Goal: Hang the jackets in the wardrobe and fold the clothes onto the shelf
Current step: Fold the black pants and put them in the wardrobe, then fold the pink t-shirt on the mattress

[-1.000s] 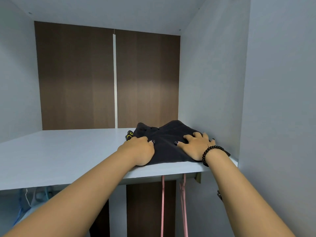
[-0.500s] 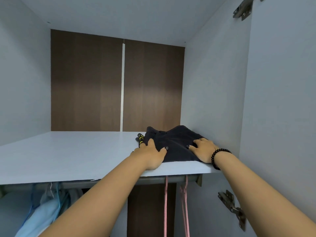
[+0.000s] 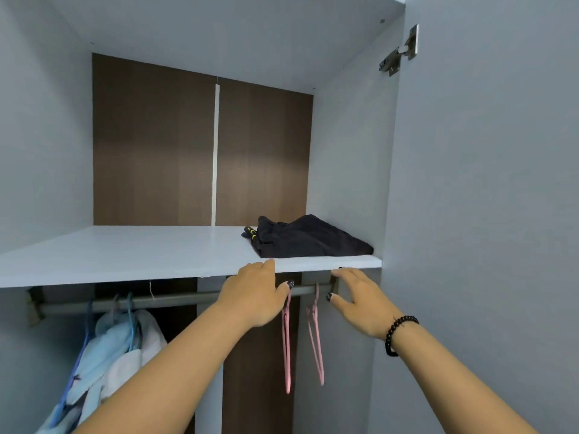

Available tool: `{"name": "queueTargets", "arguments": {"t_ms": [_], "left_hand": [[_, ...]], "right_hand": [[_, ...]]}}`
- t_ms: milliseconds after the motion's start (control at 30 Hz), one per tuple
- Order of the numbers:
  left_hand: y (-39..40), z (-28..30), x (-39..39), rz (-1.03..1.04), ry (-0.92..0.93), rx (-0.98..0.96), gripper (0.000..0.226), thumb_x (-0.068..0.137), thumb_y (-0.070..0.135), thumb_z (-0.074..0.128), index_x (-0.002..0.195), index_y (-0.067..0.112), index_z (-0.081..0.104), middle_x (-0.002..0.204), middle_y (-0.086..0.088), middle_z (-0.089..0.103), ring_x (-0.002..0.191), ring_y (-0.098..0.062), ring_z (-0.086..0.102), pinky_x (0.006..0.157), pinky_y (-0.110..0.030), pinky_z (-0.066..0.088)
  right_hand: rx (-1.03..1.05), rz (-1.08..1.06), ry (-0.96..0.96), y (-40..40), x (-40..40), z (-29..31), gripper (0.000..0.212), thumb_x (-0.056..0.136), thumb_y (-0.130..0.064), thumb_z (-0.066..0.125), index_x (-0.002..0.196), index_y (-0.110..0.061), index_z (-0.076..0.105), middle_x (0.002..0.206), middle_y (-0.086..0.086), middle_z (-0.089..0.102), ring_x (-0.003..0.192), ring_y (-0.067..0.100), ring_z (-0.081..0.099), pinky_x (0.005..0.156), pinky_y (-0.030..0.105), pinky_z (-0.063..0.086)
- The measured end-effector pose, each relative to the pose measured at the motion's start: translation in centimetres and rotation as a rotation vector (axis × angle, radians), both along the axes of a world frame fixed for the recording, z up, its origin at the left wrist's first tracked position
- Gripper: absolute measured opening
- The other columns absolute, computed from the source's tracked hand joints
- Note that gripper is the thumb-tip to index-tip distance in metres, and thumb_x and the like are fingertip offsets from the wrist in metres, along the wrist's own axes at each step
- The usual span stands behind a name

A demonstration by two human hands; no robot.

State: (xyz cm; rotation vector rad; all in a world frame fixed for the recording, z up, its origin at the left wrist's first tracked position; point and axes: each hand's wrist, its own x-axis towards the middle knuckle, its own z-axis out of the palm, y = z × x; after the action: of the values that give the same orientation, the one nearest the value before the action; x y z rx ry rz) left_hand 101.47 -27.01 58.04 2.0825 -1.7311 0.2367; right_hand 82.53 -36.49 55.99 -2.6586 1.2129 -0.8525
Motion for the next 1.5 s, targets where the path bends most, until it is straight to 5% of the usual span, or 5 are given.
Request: {"name": "queueTargets", "arguments": {"t_ms": [300,900,1500], "left_hand": [[8.8,-4.4,-7.4,-0.253,0.032,0.068,0.052,0.099,0.046,0.038,0.144,0.021,0.033,0.143,0.0,0.045,0.128,-0.022,0.047,0.098,-0.037,0.043],[19.0,-18.3,-25.3,-0.668,0.048,0.406,0.057,0.099,0.051,0.033,0.149,0.026,0.024,0.153,0.008,0.032,0.138,-0.015,0.033,0.104,-0.031,0.036],[38.8,-23.2,-54.5,-1.165,0.057,0.582,0.052,0.097,0.05,0.039,0.144,0.026,0.034,0.147,0.008,0.04,0.127,-0.016,0.045,0.1,-0.032,0.04]], "right_hand": [[0.063,-0.204,-0.149,13.4,-7.5,-6.4,0.053,0.097,-0.034,0.048,0.146,-0.022,0.031,0.15,-0.01,0.029,0.136,0.008,0.032,0.106,0.018,0.029],[0.379,-0.621,0.056,33.6,-26.7,-19.9,0.056,0.098,-0.035,0.045,0.148,-0.022,0.025,0.154,-0.008,0.021,0.138,0.012,0.03,0.11,0.024,0.033],[0.594,-1.073,0.056,62.3,-49.4,-22.9,0.056,0.096,-0.038,0.047,0.146,-0.021,0.029,0.152,-0.006,0.024,0.131,0.016,0.041,0.104,0.03,0.041]]}}
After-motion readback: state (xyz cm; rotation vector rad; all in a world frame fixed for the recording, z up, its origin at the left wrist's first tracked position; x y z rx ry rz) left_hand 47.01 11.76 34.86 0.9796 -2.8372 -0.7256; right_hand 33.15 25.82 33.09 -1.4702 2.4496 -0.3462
